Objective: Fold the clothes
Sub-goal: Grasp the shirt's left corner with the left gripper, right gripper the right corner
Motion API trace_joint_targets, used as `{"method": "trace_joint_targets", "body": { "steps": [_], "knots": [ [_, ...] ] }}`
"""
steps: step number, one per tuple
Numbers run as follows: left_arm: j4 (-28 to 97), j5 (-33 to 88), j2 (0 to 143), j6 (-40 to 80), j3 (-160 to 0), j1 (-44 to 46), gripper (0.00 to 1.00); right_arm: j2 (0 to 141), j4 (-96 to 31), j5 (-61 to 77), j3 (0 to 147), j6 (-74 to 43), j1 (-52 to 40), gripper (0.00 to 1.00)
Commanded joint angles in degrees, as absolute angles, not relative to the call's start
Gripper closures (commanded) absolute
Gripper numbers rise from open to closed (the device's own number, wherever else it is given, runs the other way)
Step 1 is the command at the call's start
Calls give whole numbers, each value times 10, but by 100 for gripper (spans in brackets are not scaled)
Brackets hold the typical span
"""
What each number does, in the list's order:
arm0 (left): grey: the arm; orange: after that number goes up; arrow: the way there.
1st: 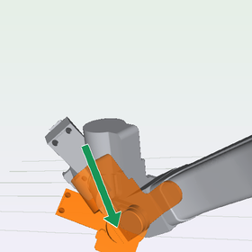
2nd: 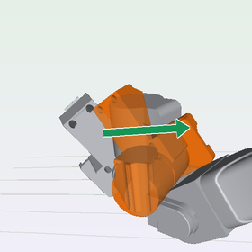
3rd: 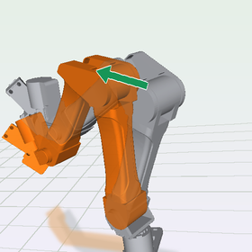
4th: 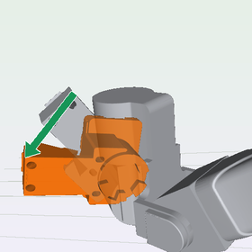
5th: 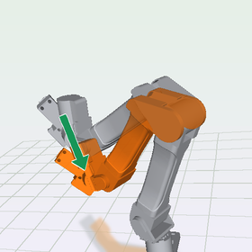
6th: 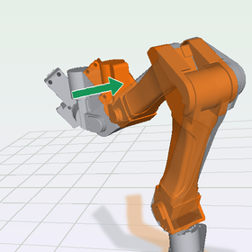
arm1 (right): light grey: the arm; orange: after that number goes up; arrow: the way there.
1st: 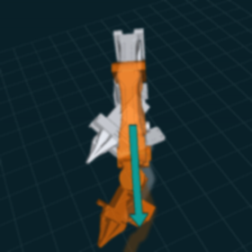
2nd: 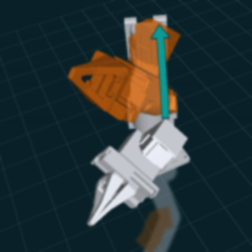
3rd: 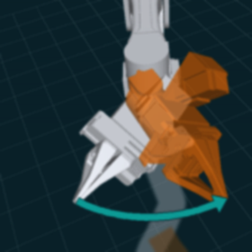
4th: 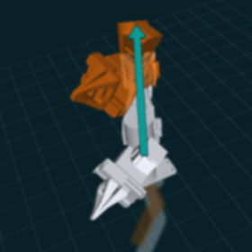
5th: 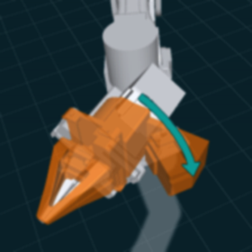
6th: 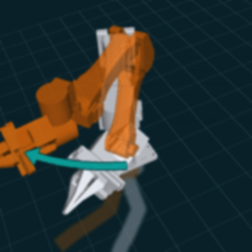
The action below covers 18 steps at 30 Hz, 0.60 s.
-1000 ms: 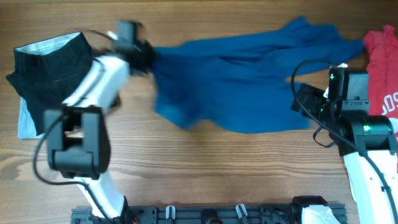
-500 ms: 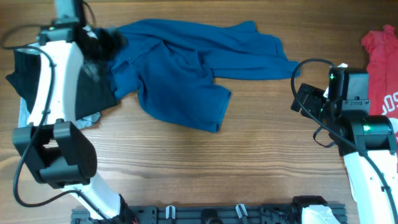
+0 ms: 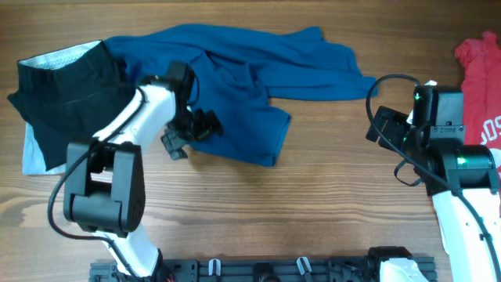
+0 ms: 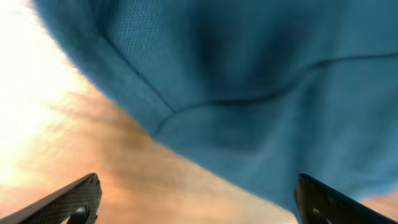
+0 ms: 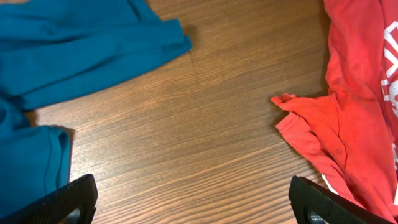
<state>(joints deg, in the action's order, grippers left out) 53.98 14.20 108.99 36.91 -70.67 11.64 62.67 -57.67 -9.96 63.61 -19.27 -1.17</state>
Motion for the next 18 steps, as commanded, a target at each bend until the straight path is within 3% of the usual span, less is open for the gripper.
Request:
{"method": "trace_joint_targets", "body": {
  "steps": [1,8,14,18],
  "knots": [
    [454,135,1096,415,-643,130,0,636,-577,-105,633,-195,-9,0],
    [356,141,1096,455,-594,162,0,645,-577,-105,633,-195,-9,0],
    [351,141,1096,490,-592,179,11,647,-577,-105,633,-195,-9,0],
    [378,149,1096,522,-592,180,10,647,-577,-105,633,-195,-9,0]
  ]
}}
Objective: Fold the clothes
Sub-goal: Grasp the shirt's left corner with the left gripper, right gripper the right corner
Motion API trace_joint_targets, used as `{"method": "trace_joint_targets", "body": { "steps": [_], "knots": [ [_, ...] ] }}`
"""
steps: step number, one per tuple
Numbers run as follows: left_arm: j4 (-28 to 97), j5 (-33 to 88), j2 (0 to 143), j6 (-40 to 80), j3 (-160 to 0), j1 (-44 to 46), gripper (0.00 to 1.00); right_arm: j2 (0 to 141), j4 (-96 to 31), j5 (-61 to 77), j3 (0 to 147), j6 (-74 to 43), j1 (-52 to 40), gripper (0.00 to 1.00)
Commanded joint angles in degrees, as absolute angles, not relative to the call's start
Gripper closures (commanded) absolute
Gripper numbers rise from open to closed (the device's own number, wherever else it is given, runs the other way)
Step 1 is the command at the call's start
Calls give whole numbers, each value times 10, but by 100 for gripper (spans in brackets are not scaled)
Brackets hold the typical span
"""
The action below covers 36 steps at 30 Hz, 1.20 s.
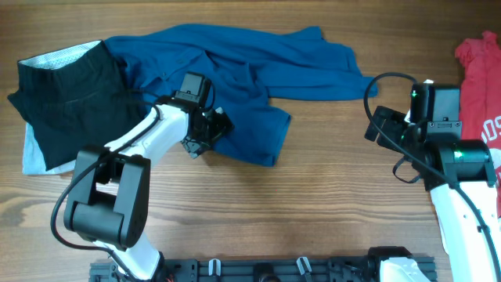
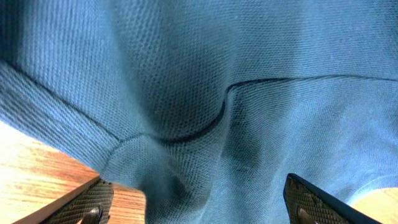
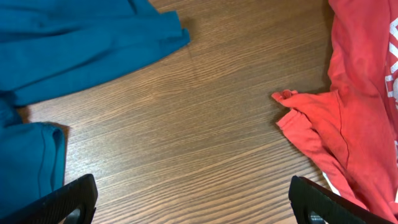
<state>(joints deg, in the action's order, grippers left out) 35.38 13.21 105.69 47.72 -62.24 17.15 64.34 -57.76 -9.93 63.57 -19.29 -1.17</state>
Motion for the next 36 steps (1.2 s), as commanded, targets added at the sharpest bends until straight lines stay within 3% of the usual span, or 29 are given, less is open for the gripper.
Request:
{"method": "trace_joint_targets", "body": {
  "steps": [1,3,12,16,20,25,26,36],
  "knots": [
    [390,150,1096,532,-592,180,5,647,-577,-105,633,-195,-9,0],
    [408,150,1096,539,-592,180,0,647,-577,-105,633,-195,-9,0],
    [365,151,1096,545,-592,181,2,647,-577,-105,633,-195,-9,0],
    [331,130,1096,545,-592,182,16,647,-577,-105,633,-195,-9,0],
    [324,130,1096,545,-592,182,42,647,-577,-105,633,-195,-9,0],
    [328,130,1096,545,-592,182,79,647,-577,-105,633,-195,-9,0],
    [330,130,1096,545,-592,182,95,647,-577,-105,633,-195,-9,0],
    [427,112,1025,474,-593,177,96,654,-577,-104,633,-194,-9,0]
  ]
}}
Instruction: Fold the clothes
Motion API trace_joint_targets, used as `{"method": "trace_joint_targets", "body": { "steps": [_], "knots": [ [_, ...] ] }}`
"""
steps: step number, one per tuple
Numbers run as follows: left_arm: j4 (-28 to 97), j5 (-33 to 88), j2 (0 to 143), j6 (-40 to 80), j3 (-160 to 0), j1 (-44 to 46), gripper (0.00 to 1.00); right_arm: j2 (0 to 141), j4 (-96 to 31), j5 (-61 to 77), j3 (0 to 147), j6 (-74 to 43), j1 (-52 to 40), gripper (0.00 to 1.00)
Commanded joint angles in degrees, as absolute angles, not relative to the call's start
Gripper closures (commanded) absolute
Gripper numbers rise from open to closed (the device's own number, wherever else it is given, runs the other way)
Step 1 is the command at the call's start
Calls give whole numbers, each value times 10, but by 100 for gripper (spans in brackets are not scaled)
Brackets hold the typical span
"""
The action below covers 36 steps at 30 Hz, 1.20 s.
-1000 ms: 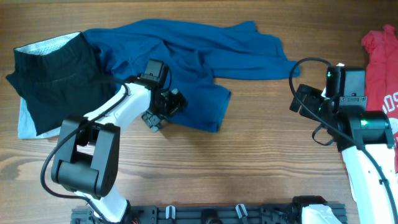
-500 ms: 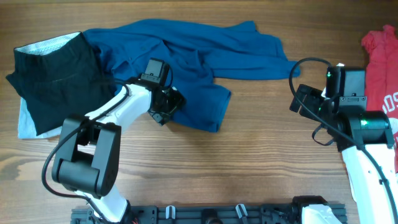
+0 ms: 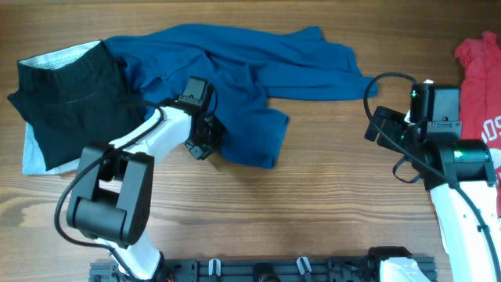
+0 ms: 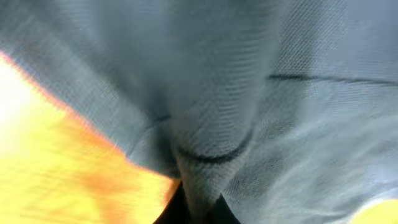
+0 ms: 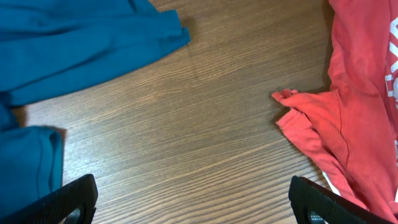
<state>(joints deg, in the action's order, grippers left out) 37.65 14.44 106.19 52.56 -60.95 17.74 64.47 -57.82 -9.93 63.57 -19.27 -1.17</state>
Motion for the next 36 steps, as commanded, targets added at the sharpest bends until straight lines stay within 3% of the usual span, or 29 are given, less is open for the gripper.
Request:
{"method": "trace_joint_targets", "body": {
  "steps": [1,8,14,22,36],
  "knots": [
    [462,90,995,468,-593,173,96,660,-577,-100,633,-190,-9,0],
    [604,-58,819,467,-592,118,96,734,-570,-67,633,-163,-9,0],
    [625,-72,731,450,-592,40,96,821,-519,-58,633,-168,-9,0],
    [639,-71,729,422,-592,-60,96,909,-419,-7,633,-201,-9,0],
    [631,-72,736,421,-592,-62,96,1025,-465,-34,633,-207,-9,0]
  ]
}}
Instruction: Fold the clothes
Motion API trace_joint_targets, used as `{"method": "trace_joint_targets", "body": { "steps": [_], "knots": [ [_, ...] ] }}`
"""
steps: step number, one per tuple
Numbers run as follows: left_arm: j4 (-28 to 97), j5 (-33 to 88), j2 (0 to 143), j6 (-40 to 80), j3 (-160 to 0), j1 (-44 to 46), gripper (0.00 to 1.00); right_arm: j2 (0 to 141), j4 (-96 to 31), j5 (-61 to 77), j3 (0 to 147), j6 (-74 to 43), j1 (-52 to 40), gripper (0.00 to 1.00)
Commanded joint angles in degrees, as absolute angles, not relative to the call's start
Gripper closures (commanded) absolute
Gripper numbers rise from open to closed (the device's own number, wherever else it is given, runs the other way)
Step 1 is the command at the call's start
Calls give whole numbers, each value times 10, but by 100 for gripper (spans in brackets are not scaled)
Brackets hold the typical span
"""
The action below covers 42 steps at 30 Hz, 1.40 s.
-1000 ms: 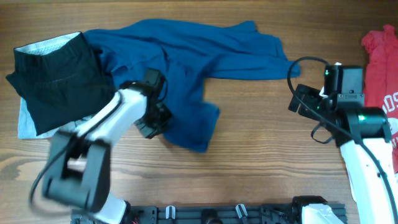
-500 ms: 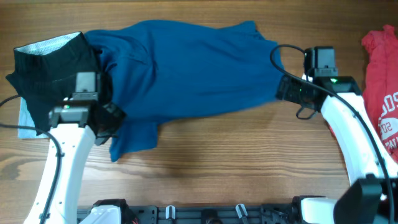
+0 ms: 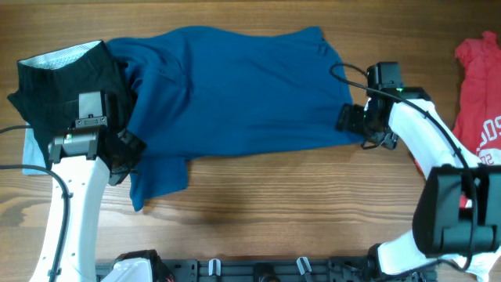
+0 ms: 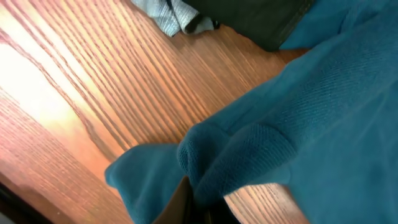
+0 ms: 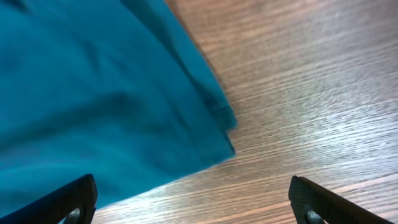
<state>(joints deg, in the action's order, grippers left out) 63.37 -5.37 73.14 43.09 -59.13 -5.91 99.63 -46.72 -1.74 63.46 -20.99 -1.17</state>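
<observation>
A blue shirt (image 3: 243, 90) lies spread wide across the table, its lower left flap hanging toward the front. My left gripper (image 3: 125, 153) is at that left side, shut on a bunched fold of the blue shirt (image 4: 249, 155); in the left wrist view the left gripper (image 4: 200, 208) pinches the cloth at the bottom edge. My right gripper (image 3: 362, 129) stands open at the shirt's right edge. In the right wrist view the right gripper (image 5: 193, 211) has bare wood between its fingers, with the blue shirt (image 5: 93, 93) and its corner just ahead.
Black shorts (image 3: 63, 86) with a pale cloth under them lie at the back left, partly under the shirt; the black shorts (image 4: 261, 18) also show in the left wrist view. A red garment (image 3: 477, 78) lies at the right edge. Wooden table (image 3: 313, 211) in front.
My left gripper, still shut on the shirt, has gone from mid-table to the left, and the crumpled shirt now lies spread out. My right gripper has come from the right side to the shirt's right edge.
My left gripper was open beside the shirt's lower edge, then open over the fabric, then shut on a fold there. The right arm stayed still, open, near the red garment. Now the shirt is opened out, with the left gripper holding its left side and the right at its right edge.
</observation>
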Motion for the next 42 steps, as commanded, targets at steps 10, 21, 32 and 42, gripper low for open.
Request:
{"method": "trace_joint_targets", "body": {
  "steps": [10,21,32,42],
  "knots": [
    [631,-72,752,419,-592,-62,96,1050,-393,4,633,-134,-9,2],
    [630,-72,752,419,-592,-62,96,1111,-398,40,632,-120,-9,18],
    [630,-72,752,420,-592,-62,95,1009,-576,42,657,-119,-9,85],
    [628,-72,752,420,-592,-62,95,932,-465,51,674,-124,-8,27]
  ]
}}
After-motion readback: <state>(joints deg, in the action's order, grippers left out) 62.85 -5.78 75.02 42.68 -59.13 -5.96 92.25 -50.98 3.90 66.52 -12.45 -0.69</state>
